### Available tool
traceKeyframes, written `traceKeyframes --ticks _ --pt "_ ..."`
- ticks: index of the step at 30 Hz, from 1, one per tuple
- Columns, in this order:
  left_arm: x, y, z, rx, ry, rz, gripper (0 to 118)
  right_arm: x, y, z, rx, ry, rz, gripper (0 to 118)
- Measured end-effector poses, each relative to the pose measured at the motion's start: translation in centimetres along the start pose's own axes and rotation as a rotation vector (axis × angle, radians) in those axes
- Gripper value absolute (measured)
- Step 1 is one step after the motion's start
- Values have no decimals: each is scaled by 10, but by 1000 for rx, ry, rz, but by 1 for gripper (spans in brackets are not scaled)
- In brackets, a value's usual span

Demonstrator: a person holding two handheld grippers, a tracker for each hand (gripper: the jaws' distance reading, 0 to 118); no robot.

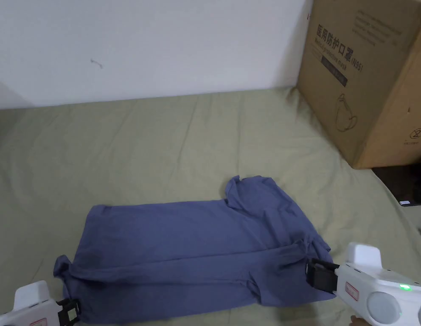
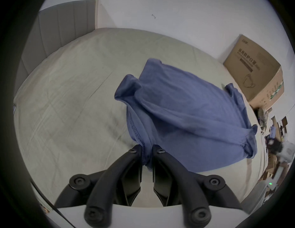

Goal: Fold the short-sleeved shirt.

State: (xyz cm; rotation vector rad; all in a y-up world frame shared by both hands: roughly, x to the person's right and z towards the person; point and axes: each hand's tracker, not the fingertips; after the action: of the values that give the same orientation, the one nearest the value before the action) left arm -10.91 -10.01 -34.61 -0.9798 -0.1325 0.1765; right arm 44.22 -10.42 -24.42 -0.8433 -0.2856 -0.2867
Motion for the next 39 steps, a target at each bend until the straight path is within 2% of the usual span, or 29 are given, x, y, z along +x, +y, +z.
traceKeyframes --ticks 3,5,7,11,12,15,16,24,30,39 --pt "0 5 7 10 -16 12 11 9 -5 -36 -103 1 -52 90" --pt "-1 6 8 12 -22 16 11 16 -9 -55 -128 -9 -73 79" --pt "-1 6 8 7 -32 22 11 18 -11 -65 -162 1 -62 78" --pt "-4 4 2 -3 -26 30 11 20 -15 -68 -161 18 -88 73" --pt "-4 3 2 -4 -23 35 11 18 -14 -63 -152 17 -87 66" --pt "-6 2 0 -6 -21 49 11 15 -13 -56 -113 53 -51 10" --pt "-6 1 0 -6 -19 52 11 14 -12 -55 -104 76 -47 8" --pt "-13 -4 7 22 -9 109 11 21 -11 -35 -57 64 23 6" --pt "-12 -10 26 37 -21 136 11 59 -14 -26 -31 94 -42 6" --pt "-26 -55 75 29 -32 156 11 79 -49 25 -30 71 -27 6"
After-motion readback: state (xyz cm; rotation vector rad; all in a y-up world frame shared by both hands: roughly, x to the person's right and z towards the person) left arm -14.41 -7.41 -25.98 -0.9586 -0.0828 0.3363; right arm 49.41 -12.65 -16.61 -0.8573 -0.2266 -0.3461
